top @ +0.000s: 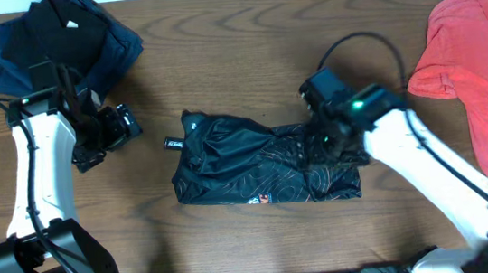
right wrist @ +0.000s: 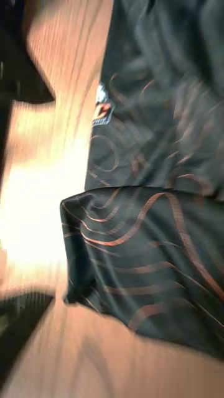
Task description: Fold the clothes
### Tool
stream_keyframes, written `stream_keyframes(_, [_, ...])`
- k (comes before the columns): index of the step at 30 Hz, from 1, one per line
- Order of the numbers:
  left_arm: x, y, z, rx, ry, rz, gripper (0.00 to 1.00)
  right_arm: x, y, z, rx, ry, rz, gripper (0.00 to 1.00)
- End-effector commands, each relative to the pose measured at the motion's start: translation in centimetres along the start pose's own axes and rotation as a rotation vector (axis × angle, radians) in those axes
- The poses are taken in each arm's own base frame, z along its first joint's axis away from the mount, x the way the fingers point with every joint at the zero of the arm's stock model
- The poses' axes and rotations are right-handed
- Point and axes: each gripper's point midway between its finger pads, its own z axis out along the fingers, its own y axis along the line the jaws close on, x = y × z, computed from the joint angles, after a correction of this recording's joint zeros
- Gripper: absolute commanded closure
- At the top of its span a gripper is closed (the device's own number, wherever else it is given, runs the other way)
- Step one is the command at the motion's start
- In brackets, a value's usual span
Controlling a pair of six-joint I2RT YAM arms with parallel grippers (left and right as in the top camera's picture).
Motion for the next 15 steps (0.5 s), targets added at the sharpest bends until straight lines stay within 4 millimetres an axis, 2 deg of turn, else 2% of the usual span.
stream_keyframes(1, [0.7, -1.2, 1.8, 0.078, 0.052, 0.069, 0.02, -1.2, -0.7, -2.2, 0.007, -0.087, 0.0, 0.01])
stream_keyframes(7, [0.6, -3.4, 4.2, 0.329, 0.128, 0.134, 0.02, -0.4, -1.1, -2.5, 0.016, -0.073, -0.008, 0.01])
stream_keyframes(11, [1.2, -4.0, 5.8, 0.424, 0.183, 0.187, 0.02, -0.1, -1.2, -2.4, 0.025, -0.06, -0.03, 0.01])
stream_keyframes(15, [1.7, -4.8, 6.5, 0.497, 0.218, 0.204, 0.02, -0.3, -1.1, -2.4, 0.02, -0.068, -0.031, 0.01])
